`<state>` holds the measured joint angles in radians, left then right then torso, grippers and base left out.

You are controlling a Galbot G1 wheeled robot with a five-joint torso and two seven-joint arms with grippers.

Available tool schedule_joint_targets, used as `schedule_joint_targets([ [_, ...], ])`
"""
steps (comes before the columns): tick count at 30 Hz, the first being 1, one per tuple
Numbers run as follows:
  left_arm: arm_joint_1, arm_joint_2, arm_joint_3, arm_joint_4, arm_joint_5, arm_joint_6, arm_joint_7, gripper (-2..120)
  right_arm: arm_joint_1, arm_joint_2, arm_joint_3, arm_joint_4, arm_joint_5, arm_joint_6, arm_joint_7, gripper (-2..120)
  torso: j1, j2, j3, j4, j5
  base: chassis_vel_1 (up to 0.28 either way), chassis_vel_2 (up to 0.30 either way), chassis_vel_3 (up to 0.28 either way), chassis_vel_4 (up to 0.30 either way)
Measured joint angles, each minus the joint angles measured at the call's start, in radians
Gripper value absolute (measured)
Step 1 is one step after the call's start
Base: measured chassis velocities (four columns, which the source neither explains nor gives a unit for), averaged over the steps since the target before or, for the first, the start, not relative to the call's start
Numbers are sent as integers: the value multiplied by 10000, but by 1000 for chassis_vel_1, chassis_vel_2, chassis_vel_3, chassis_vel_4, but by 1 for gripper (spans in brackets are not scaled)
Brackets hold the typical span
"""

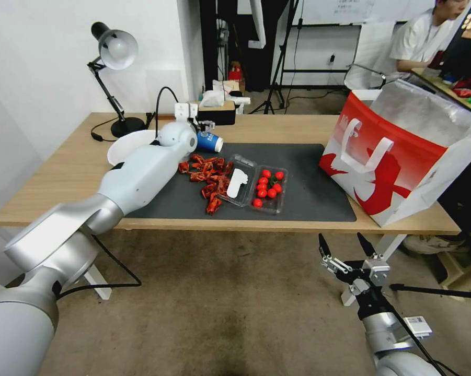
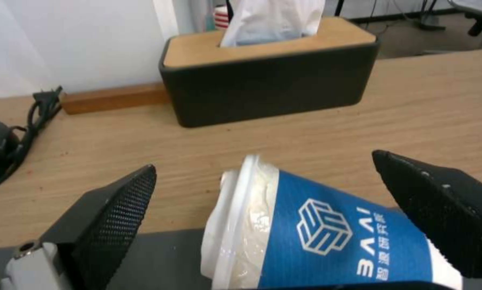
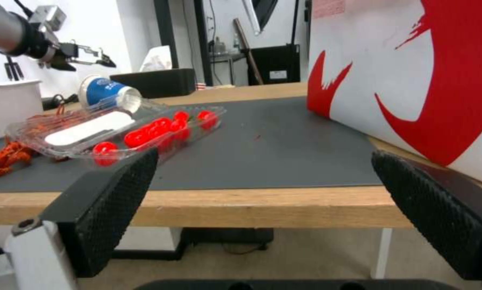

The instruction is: Pick up the trash from the table and place it into the takeout bag.

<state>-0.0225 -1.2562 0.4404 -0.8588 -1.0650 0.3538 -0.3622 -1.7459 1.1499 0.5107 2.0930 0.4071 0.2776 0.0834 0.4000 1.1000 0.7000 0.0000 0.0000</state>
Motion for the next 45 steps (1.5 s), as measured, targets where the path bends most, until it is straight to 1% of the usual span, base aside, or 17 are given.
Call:
schedule_joint_targets([
  [6, 1, -220, -7, 541, 56, -6, 189, 100, 1, -59, -3, -51, 26, 0, -4, 100, 0, 0, 1, 0, 0, 0, 0, 0, 0],
  [11, 1, -299, -54, 739, 4, -18, 322, 100, 7, -79, -2, -76, 40, 0, -4, 100, -1, 0, 0, 0, 0, 0, 0, 0, 0],
  [16, 1, -419, -194, 1031, -275, -3, 405, 100, 35, -111, -1, -79, 54, 0, -5, 100, 0, 0, 0, 0, 0, 0, 0, 0, 0],
  [22, -2, -430, -314, 1126, -531, 112, 512, 100, 44, -115, -4, -81, 57, 0, -5, 100, 0, 0, 0, 0, 0, 0, 0, 0, 0],
  [27, -29, -443, -520, 1176, -1003, 418, 582, 100, 55, -113, -25, -82, 56, 0, -5, 100, -1, 0, 0, 1, 0, 0, 0, 0, 0],
  [36, -31, -466, -657, 1210, -1229, 601, 676, 100, 54, -103, -31, -59, 51, 0, 7, 100, 0, 0, 0, 0, -1, 0, 0, 0, 0],
  [38, -34, -497, -683, 1228, -1248, 603, 707, 93, 59, -106, -25, -33, 50, 0, 13, 100, 0, 0, 0, -2, -1, 0, 0, 0, 0],
  [39, -34, -497, -683, 1228, -1248, 603, 707, 93, 59, -106, -25, -33, 50, 0, 13, 100, 0, 0, 0, -2, -1, 0, 0, 0, 0],
  [40, -34, -503, -687, 1228, -1251, 603, 710, 90, 61, -106, -24, -29, 50, 0, 14, 100, -1, 0, 0, -3, -1, 0, 0, 0, 0],
  [41, -33, -511, -701, 1227, -1258, 603, 714, 83, 65, -106, -22, -21, 48, 0, 14, 100, 0, 1, -1, -3, 0, 0, 0, 0, 0],
  [42, -33, -511, -701, 1227, -1258, 603, 714, 83, 65, -106, -22, -21, 48, 0, 14, 100, 0, 1, -1, -3, 0, 0, 0, 0, 0],
  [43, -28, -511, -717, 1227, -1269, 597, 712, 77, 67, -106, -21, -14, 46, 0, 16, 100, -1, 1, 0, 2, 1, 0, 0, 0, 0],
  [44, -19, -509, -727, 1225, -1278, 589, 711, 74, 69, -105, -21, -11, 45, 0, 19, 100, 0, 1, -1, 3, 1, 0, 0, 0, 0],
  [45, -19, -509, -727, 1225, -1278, 589, 711, 74, 69, -105, -21, -11, 45, 0, 19, 100, 0, 1, -1, 3, 1, 0, 0, 0, 0],
])
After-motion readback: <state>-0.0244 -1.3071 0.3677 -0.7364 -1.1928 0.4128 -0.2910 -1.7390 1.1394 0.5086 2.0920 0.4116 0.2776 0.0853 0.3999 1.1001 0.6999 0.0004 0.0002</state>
